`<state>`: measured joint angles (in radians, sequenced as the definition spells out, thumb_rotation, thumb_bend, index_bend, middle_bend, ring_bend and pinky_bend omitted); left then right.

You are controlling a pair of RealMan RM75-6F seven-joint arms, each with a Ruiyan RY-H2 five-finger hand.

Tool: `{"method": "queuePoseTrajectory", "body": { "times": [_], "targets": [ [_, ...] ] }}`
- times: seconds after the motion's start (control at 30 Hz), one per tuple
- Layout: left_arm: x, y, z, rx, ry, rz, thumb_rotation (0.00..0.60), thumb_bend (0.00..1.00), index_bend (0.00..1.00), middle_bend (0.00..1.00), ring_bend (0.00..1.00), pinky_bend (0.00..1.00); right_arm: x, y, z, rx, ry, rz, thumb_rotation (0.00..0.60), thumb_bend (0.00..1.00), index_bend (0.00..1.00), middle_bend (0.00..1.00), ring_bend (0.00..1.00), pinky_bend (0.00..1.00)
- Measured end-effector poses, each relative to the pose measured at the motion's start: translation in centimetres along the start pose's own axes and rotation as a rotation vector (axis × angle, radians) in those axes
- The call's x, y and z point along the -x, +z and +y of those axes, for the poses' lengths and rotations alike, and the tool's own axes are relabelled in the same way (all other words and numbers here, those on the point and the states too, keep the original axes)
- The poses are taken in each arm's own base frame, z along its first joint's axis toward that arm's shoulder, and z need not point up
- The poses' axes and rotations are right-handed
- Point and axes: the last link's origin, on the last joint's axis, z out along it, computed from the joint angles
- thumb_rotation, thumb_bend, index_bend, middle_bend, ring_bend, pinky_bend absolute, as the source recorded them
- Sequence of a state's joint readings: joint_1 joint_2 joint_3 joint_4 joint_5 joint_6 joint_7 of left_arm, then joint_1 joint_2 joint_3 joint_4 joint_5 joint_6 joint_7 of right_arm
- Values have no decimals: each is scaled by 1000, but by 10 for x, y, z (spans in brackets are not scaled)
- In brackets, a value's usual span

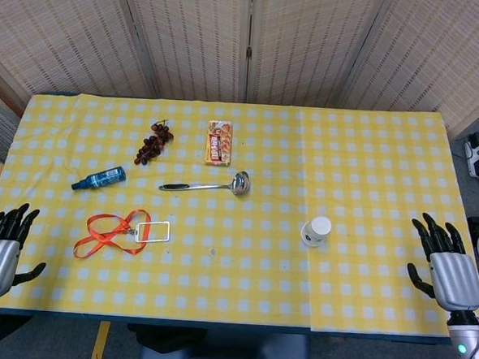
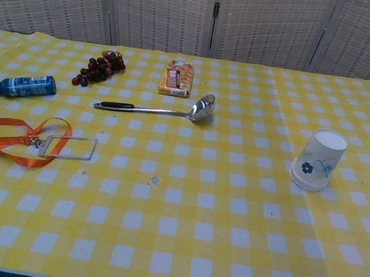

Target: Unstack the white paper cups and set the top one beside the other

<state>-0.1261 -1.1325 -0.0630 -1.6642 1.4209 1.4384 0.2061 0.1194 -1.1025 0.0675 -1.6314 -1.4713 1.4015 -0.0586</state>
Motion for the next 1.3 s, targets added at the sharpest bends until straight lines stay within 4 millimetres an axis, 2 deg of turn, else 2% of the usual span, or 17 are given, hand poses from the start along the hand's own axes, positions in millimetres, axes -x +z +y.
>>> {"method": "queuePoseTrajectory", "body": {
  "times": [0.53,0.73,1.03,1.3],
  "targets": [
    [1,0,1,8,-7,28,600,236,36,33,11,0,0,10,-11,-72,-18,-13,600,442,7,41,118,7],
    [3,0,3,8,-14,16,600,236,43,34,11,0,3,22,-25,-111,-54,-26,600,442,19,49,120,7],
    [4,-3,1,2,-24,5,600,236,46,33,11,0,17,58,-64,-224,-80,-168,600,441,58,47,114,8],
    [5,-6,-1,-13,-31,-22,600,236,53,33,11,0,26,100,-102,-310,-73,-305,600,441,107,55,116,24]
  ]
}}
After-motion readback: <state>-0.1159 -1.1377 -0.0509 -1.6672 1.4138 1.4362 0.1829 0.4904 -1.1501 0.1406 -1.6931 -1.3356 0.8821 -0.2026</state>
